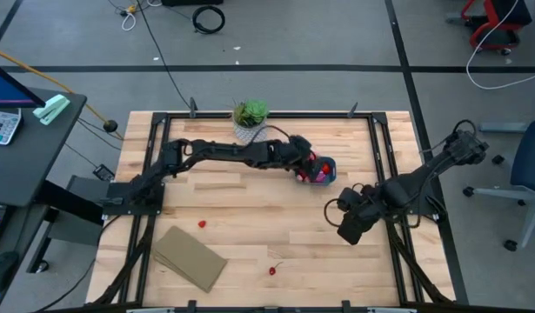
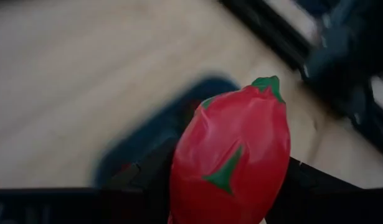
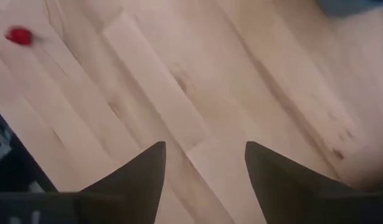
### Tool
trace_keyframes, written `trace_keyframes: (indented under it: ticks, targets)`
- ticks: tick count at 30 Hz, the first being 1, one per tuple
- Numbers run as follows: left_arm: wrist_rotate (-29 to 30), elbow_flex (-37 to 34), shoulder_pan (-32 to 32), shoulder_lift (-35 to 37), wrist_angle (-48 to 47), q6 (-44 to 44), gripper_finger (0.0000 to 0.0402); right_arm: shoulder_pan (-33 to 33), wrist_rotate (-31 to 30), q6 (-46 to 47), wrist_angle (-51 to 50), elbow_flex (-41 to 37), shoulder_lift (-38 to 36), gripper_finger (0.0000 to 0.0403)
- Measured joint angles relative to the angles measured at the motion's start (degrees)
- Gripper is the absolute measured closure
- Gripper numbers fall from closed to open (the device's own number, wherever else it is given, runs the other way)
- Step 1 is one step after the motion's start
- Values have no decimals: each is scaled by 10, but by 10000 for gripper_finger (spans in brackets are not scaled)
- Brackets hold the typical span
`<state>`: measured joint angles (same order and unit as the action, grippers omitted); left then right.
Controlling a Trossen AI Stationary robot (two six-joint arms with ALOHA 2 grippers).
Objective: Pick and placing Produce into tupperware
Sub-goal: Put the red dragon fruit into the blue bin
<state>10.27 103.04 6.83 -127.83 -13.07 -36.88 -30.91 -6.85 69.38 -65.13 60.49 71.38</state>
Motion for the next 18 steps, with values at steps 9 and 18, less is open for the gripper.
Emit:
trace_keyframes:
  ticks: [9, 18]
  targets:
    - [-41, -1, -5, -48, 25, -8, 184, 0, -46, 0, 0, 0, -39, 175]
    - [-44, -1, 9, -48, 27, 1, 153, 0, -52, -1, 0, 0, -43, 176]
